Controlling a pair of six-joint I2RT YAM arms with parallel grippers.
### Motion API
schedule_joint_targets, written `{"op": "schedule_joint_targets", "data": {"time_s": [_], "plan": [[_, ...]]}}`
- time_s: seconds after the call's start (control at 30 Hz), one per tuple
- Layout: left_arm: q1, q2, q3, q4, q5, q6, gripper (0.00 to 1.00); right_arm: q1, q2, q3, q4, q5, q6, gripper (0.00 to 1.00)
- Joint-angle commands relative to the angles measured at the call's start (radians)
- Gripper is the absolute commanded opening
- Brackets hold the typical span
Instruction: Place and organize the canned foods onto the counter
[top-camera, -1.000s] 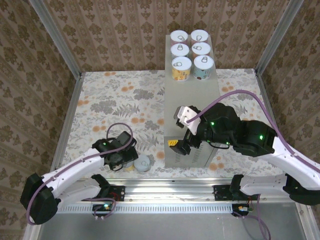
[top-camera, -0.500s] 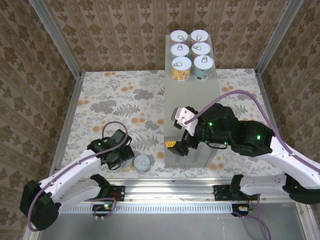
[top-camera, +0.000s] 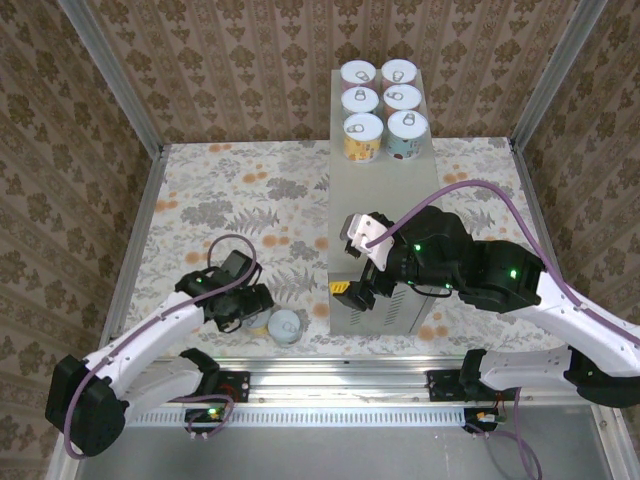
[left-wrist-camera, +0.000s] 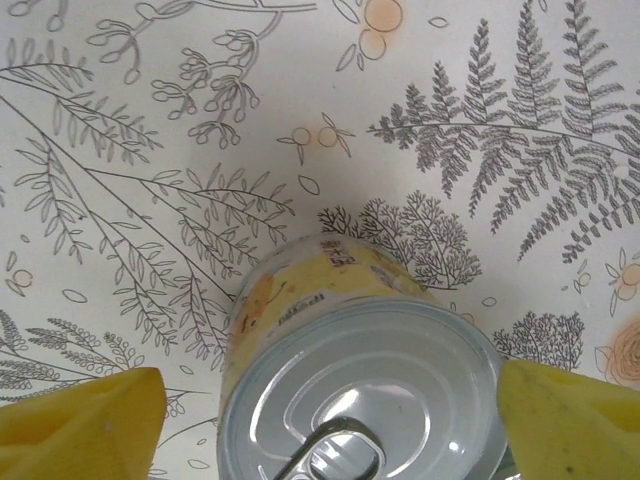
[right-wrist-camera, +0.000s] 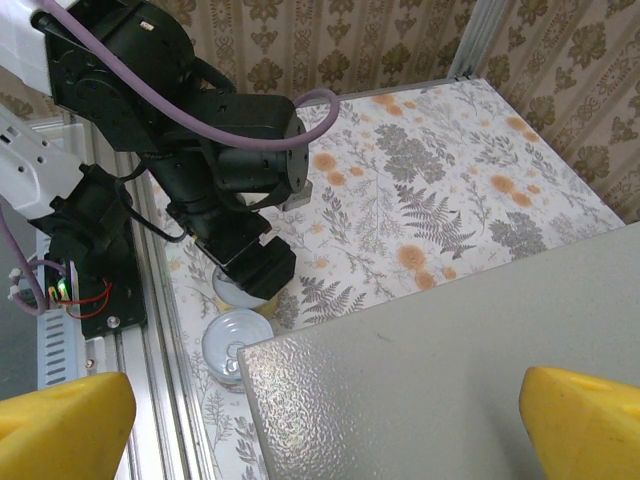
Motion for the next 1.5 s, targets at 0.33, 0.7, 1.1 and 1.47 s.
{"op": "schedule_joint_targets", "data": {"time_s": [0.33,0.7,1.1,1.47], "plan": [[-0.037,0.053,-0.003,0.065,0.055,0.019,0.94,0.007,-0.003,-0.026,0.045,0.046,-0.003,1.00],[-0.056,0.088,-0.003,0.028,0.019,0.007,0.80,0.007,-0.011,-0.037,0.046,0.025,-0.011,1.00],[0.039,0.113,0.306,-0.084,0.005,0.292,0.62,0.008,-0.048,-0.058,0.043,-0.045,-0.036,1.00],[0.157,0.270,0.928,-0.273,0.273,0.711,0.62,0.012,-0.188,-0.180,0.100,0.005,-0.055,1.00]]}}
